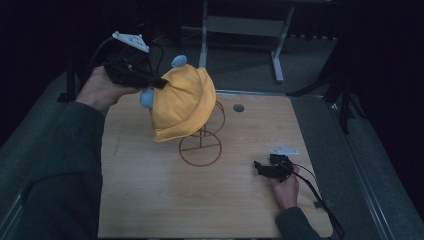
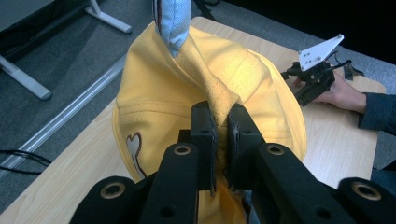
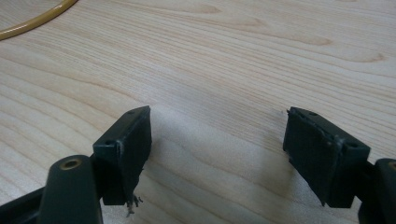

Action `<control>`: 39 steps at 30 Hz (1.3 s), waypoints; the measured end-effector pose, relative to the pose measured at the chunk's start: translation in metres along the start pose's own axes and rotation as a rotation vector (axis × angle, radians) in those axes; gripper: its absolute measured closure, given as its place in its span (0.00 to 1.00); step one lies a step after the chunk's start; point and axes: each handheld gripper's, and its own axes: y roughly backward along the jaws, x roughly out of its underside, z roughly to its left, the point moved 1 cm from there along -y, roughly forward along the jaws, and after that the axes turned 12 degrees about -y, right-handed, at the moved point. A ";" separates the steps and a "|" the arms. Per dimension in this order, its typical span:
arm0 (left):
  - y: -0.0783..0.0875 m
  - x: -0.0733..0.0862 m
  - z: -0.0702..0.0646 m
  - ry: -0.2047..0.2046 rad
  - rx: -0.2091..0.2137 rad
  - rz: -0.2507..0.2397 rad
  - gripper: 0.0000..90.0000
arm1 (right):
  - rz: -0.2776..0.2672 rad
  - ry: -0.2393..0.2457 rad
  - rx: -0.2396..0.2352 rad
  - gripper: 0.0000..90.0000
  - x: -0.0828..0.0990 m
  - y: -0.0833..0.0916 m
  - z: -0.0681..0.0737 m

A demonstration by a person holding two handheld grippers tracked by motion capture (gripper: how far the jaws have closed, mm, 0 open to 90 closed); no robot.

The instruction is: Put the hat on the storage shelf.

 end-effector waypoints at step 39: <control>-0.056 -0.022 -0.004 0.037 -0.036 0.037 0.88 | 0.001 0.004 -0.001 0.26 0.000 0.000 0.000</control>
